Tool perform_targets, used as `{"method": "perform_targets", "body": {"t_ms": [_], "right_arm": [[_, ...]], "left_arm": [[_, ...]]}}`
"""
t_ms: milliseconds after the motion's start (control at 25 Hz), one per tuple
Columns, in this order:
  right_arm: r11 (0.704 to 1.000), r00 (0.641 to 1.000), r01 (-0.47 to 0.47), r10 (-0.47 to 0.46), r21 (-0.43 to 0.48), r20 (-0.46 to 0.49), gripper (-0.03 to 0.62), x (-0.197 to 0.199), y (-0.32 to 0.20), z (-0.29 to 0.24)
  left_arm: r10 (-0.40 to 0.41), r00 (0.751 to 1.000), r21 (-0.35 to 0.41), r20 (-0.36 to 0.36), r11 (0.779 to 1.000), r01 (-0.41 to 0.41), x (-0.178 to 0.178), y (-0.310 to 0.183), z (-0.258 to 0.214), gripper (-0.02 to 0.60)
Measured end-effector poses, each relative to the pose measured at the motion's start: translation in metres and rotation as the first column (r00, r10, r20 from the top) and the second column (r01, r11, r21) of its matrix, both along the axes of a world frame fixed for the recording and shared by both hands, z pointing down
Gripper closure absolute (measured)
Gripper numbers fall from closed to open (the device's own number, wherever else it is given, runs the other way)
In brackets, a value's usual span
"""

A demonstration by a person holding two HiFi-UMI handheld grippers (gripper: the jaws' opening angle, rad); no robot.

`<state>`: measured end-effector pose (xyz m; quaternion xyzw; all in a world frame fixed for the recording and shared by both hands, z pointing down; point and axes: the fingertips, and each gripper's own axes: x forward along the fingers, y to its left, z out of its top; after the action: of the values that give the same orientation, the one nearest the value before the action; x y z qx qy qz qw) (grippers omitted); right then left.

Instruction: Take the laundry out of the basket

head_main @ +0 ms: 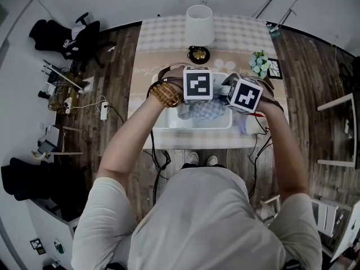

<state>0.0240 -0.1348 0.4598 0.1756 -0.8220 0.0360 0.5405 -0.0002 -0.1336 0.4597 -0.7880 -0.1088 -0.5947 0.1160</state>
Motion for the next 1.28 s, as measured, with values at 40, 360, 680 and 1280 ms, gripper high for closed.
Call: {"method": "perform_targets", "body": {"t_ms": [40,360,680,1280], "right_arm": [[1.000,1.000,-0.020,0.020,-0.001,-0.004,0.424,0.009,0.002,-0.002],[0.984,0.984,-0.178,0.177,-0.012,-0.031,0.424,0.097,0.029,0.003],[0.937,0.936,-0.349,0.348,-0.021,-0.049,0.424,0.178,0.071,-0.002],[0.852,0.850,-0.523,0.520,-0.018,-0.088,0.424,0.271,0.135,0.013]], "left_arm": [[0.019,1.000,-0.001,-0.012,1.000,-0.019,0.011,0.002,-0.002,0.459],[0.168,0.986,-0.011,-0.025,0.986,-0.168,0.094,0.024,0.002,0.459],[0.361,0.928,0.016,-0.087,0.932,-0.361,0.186,0.061,-0.012,0.459],[0.508,0.857,-0.032,-0.089,0.858,-0.512,0.269,0.127,0.006,0.459]]}}
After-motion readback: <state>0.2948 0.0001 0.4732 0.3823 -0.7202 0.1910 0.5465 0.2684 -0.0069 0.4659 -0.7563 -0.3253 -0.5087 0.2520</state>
